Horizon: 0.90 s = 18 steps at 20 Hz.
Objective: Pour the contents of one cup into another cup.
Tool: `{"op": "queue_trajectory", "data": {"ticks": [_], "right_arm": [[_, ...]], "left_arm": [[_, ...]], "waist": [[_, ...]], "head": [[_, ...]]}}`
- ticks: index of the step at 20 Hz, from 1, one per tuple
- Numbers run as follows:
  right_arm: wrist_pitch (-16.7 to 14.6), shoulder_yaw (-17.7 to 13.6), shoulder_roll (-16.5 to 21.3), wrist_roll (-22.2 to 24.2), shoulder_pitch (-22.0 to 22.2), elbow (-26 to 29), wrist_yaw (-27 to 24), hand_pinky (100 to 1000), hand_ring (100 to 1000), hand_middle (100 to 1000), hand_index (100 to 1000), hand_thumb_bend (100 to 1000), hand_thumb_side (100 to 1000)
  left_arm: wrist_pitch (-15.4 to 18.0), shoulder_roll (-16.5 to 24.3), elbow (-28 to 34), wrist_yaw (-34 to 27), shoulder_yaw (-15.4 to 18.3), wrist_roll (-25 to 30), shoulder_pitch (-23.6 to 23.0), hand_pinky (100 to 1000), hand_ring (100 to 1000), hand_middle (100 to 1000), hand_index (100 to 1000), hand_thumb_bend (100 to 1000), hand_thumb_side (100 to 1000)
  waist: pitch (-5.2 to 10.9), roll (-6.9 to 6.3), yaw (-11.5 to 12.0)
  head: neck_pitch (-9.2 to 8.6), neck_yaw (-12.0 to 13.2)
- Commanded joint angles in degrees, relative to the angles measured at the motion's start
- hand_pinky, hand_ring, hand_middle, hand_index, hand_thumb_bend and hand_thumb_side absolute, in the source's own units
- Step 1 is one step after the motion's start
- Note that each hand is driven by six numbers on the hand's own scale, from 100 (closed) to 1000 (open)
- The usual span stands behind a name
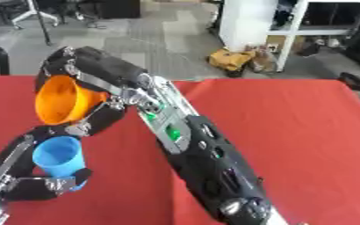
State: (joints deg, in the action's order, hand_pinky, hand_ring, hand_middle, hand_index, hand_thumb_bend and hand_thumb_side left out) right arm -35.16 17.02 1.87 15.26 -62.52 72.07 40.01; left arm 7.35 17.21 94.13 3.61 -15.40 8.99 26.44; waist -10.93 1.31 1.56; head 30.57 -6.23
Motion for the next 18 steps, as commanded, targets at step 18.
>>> {"op": "queue_trajectory", "data": {"ticks": [18], "right_arm": [[-5.33,0.80,0.98,-4.11,-3.18,0.87,12.01,411,322,241,317,100,100]], "left_arm": [[0.24,1.33,1.26,0.03,0.54,1.53,0.60,395,392,471,635,543,100]], "waist": [[1.29,0.01,0.31]], "head": [[-0.60,-0.08]]}}
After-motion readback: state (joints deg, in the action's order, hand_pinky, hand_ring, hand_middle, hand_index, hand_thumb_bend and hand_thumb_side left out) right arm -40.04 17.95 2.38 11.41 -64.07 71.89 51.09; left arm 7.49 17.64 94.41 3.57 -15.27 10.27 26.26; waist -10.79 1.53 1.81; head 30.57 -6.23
